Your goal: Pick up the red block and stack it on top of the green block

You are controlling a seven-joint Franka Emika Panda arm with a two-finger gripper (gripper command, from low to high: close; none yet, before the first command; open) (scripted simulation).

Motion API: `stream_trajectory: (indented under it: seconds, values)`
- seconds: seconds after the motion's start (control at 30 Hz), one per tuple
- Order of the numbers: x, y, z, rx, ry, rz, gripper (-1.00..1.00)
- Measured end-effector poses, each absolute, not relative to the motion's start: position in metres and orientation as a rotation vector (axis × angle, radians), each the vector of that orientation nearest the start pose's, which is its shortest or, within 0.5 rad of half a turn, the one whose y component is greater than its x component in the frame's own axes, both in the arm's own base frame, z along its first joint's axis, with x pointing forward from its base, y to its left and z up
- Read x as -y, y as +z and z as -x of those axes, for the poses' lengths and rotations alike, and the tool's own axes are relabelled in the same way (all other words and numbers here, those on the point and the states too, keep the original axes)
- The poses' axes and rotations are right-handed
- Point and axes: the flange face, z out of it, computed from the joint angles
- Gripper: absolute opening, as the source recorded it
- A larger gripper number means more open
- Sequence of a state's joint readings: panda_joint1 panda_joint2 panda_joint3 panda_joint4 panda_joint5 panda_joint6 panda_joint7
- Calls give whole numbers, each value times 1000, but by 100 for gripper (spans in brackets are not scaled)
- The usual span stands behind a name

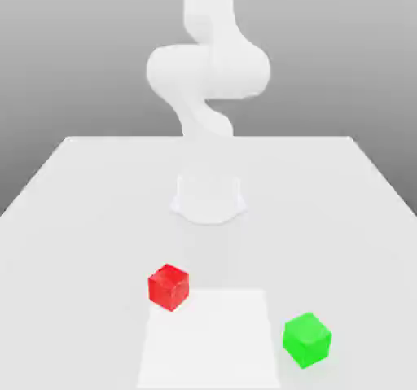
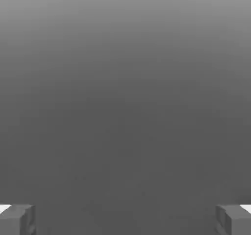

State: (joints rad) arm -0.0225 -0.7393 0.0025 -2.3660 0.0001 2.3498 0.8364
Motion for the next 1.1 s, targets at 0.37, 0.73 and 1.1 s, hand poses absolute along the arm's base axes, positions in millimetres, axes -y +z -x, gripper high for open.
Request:
stream_trajectory:
  seconds: [0.37,0.73,1.1]
  values:
    - [51,386,-404,-1634,-423,2492,0]
    - [69,164,-326,-2013,-2,2411,0]
    - [69,158,-325,-2014,-1,2411,-100]
